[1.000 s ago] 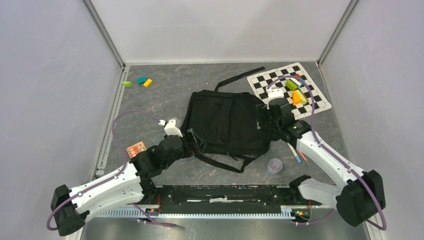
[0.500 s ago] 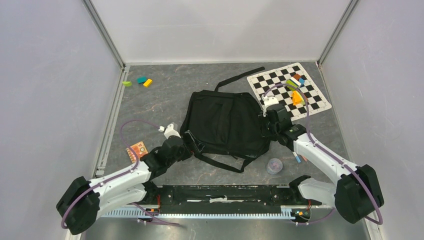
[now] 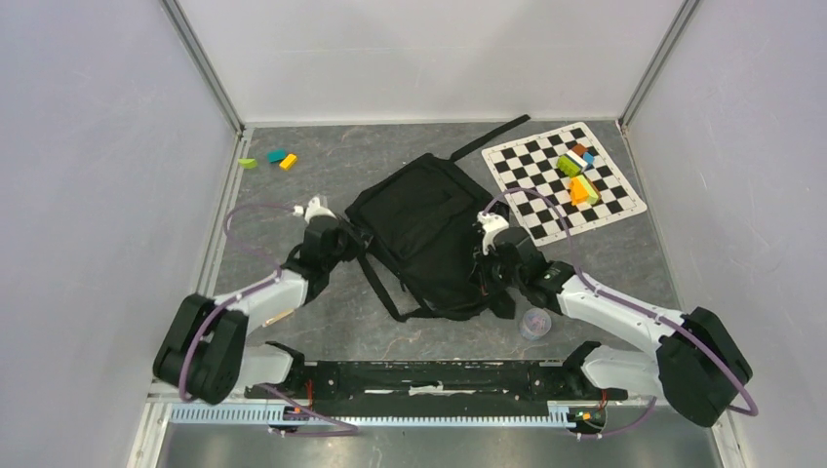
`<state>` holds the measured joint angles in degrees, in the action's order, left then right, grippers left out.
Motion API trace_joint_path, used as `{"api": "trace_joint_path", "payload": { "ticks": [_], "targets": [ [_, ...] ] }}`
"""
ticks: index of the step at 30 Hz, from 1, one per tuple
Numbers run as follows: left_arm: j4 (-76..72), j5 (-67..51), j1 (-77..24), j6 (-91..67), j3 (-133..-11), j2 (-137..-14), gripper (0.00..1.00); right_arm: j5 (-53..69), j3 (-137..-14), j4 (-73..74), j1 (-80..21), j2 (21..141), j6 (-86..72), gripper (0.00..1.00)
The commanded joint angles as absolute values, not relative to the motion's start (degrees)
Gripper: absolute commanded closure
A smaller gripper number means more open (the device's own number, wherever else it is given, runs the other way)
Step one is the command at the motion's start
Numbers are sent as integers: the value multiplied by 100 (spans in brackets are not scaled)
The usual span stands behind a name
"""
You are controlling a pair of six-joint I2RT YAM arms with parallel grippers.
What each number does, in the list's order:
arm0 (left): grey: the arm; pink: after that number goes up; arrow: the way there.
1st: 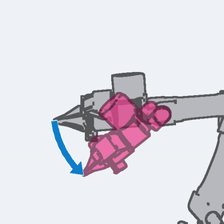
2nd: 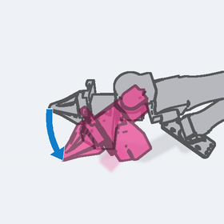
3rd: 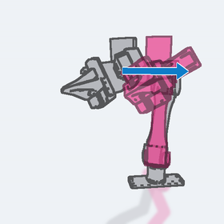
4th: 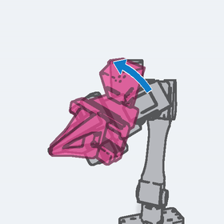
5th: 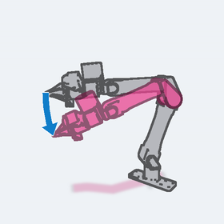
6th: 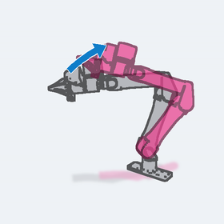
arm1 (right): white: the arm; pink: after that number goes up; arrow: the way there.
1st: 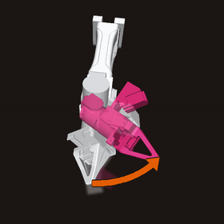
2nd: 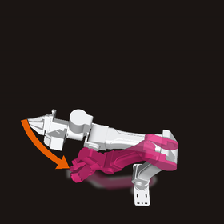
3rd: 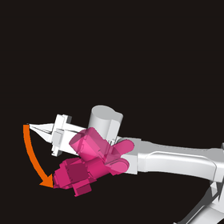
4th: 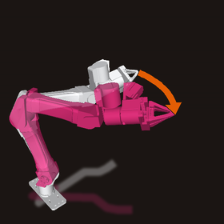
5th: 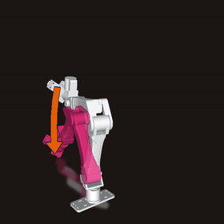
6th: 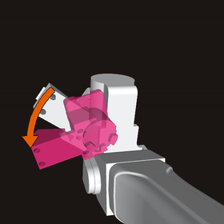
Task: Pack the student bag
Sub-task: Adjust the student bag at the center of the board.
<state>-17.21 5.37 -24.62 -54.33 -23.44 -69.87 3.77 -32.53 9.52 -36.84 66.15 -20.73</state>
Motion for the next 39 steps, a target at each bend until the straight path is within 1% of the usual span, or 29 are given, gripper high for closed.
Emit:
{"api": "trace_joint_path", "payload": {
  "ticks": [1, 3, 4, 5, 6, 7, 8, 9, 10, 11, 12, 14, 16, 18, 21, 25, 28, 30, 32, 34, 39],
  "targets": [
    [-2216, 30, -1864, -4682, -3325, -7709, 87, 535, -3395, 440, -4382, 6819, -2644, 100],
    [-2081, -241, -1639, -4438, -3682, -7982, 86, 504, -3484, 301, -4690, 6868, -2818, 100],
    [-1922, -297, -1567, -4301, -3886, -8089, 84, 479, -3525, 275, -4819, 6878, -2891, 100],
    [-1743, -322, -1500, -4149, -4069, -8159, 79, 438, -3585, 271, -4939, 6868, -2929, 100],
    [-1521, -321, -1455, -3987, -4237, -8168, 67, 401, -3647, 293, -5015, 6842, -2940, 99],
    [-1334, -298, -1434, -3856, -4359, -8146, 53, 344, -3707, 359, -5063, 6787, -2940, 95],
    [-1136, -254, -1428, -3704, -4465, -8078, 35, 283, -3784, 473, -5063, 6717, -2910, 87],
    [-949, -246, -1433, -3560, -4551, -7980, 22, 145, -3877, 607, -5064, 6623, -2859, 76],
    [-736, -246, -1432, -3447, -4628, -7882, 14, -112, -3997, 836, -5061, 6507, -2783, 65],
    [-540, -246, -1433, -3323, -4696, -7740, 11, -357, -4164, 1059, -5064, 6389, -2657, 53],
    [-282, -240, -1433, -3205, -4801, -7634, 8, -648, -4357, 1339, -5057, 6299, -2512, 44],
    [199, -316, -1441, -3006, -4997, -7369, 5, -1169, -4726, 1840, -4971, 6145, -2263, 33],
    [757, -581, -1450, -2808, -5376, -7264, 3, -1425, -5006, 2172, -4711, 6067, -2022, 27],
    [1304, -947, -1463, -2579, -5864, -7344, 2, -1358, -5126, 2232, -4334, 6024, -1829, 24],
    [1904, -1402, -1581, -2201, -6599, -7643, 2, -1006, -5135, 2139, -3569, 6105, -1665, 23],
    [2046, -1699, -2113, -1617, -7049, -8168, 2, -957, -5236, 1916, -3021, 6627, -1459, 26],
    [2272, -1770, -2870, -792, -7433, -8719, 1, -950, -5427, 1666, -2830, 7139, -1049, 35],
    [2616, -1649, -3393, -137, -7772, -9116, 1, -964, -5556, 1587, -2690, 7430, -791, 37],
    [2919, -1496, -3770, 516, -8041, -9468, 1, -776, -5686, 1601, -2503, 7677, -608, 41],
    [2989, -1304, -3986, 761, -8083, -9706, 0, -549, -5747, 1646, -2373, 7831, -574, 46],
    [2748, -820, -4228, 871, -7832, -9979, 0, -317, -5642, 1715, -2285, 7988, -808, 46]
  ]
}}
